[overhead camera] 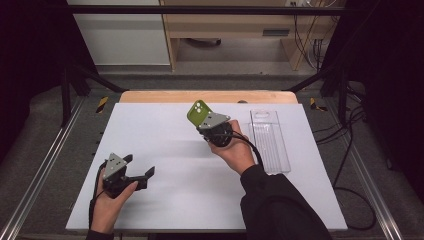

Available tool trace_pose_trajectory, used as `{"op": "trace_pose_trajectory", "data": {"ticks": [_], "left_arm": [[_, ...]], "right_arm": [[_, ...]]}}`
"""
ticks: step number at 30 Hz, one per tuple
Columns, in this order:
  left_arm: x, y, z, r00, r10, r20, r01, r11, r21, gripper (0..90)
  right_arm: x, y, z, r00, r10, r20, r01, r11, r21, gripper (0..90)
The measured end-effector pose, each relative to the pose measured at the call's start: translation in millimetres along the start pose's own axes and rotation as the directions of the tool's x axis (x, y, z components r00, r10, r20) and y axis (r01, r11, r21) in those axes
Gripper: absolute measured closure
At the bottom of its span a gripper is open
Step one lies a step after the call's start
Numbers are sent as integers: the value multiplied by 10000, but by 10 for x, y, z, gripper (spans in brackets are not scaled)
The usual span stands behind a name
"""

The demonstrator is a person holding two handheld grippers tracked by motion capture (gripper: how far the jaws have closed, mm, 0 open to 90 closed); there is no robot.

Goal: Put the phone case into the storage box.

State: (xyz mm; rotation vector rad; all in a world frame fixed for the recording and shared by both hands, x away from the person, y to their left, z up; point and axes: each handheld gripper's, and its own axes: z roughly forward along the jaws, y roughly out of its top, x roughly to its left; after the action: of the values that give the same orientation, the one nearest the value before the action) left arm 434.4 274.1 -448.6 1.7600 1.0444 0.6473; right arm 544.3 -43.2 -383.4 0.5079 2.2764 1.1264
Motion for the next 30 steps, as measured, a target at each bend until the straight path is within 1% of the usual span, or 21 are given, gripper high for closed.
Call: {"op": "trace_pose_trajectory", "data": {"ticks": [2, 4, 6, 8, 10, 11, 13, 15, 17, 18, 20, 22, 23, 25, 26, 29, 30], "left_arm": [[52, -9, -40, 9997, -107, -231, 103, 9998, -158, 60], [87, -20, -72, 9992, -224, -328, 216, 9995, -238, 60], [113, -39, -123, 9979, -392, -511, 371, 9985, -406, 60], [123, -54, -160, 9967, -449, -678, 412, 9976, -558, 59], [118, -61, -180, 9959, -481, -767, 426, 9965, -714, 58], [113, -61, -188, 9956, -439, -832, 374, 9963, -777, 57], [92, -54, -194, 9957, -389, -839, 313, 9955, -893, 51], [74, -44, -198, 9965, -229, -803, 144, 9944, -1049, 47], [69, -41, -194, 9968, -178, -782, 90, 9936, -1125, 46], [66, -41, -190, 9967, -198, -784, 109, 9936, -1121, 45], [47, -59, -169, 9962, -246, -837, 151, 9935, -1125, 45], [10, -88, -132, 9962, -228, -844, 143, 9948, -1006, 45], [-12, -97, -113, 9966, -137, -812, 62, 9957, -919, 44], [-47, -105, -92, 9968, 24, -800, -88, 9968, -797, 45], [-65, -107, -85, 9967, 1, -812, -67, 9967, -809, 45], [-102, -110, -77, 9965, -55, -828, -20, 9959, -908, 45], [-114, -117, -87, 9962, 25, -870, -101, 9961, -873, 45]], "right_arm": [[-15, 18, -22, 9998, 205, 53, -204, 9996, -191, 874], [-26, 36, -52, 9989, 451, 155, -444, 9981, -436, 875], [-34, 48, -77, 9979, 601, 249, -585, 9963, -627, 875], [-44, 63, -108, 9963, 778, 363, -745, 9936, -844, 875], [-62, 82, -146, 9927, 1111, 473, -1054, 9885, -1087, 875], [-71, 87, -160, 9916, 1190, 513, -1124, 9868, -1167, 875], [-103, 99, -201, 9870, 1450, 690, -1342, 9809, -1408, 875], [-143, 107, -255, 9820, 1639, 939, -1473, 9757, -1621, 876], [-176, 109, -301, 9779, 1811, 1043, -1608, 9708, -1777, 876], [-194, 110, -331, 9754, 1916, 1095, -1692, 9678, -1863, 876], [-233, 107, -395, 9678, 2249, 1133, -1970, 9564, -2158, 877], [-265, 106, -456, 9622, 2413, 1264, -2069, 9493, -2369, 877], [-285, 106, -489, 9587, 2519, 1317, -2136, 9441, -2511, 878], [-319, 104, -541, 9534, 2646, 1447, -2203, 9387, -2653, 878], [-333, 102, -560, 9512, 2709, 1479, -2247, 9363, -2701, 878], [-393, 104, -631, 9414, 3017, 1509, -2490, 9233, -2924, 879], [-409, 109, -650, 9387, 3087, 1536, -2541, 9205, -2969, 879]]}}
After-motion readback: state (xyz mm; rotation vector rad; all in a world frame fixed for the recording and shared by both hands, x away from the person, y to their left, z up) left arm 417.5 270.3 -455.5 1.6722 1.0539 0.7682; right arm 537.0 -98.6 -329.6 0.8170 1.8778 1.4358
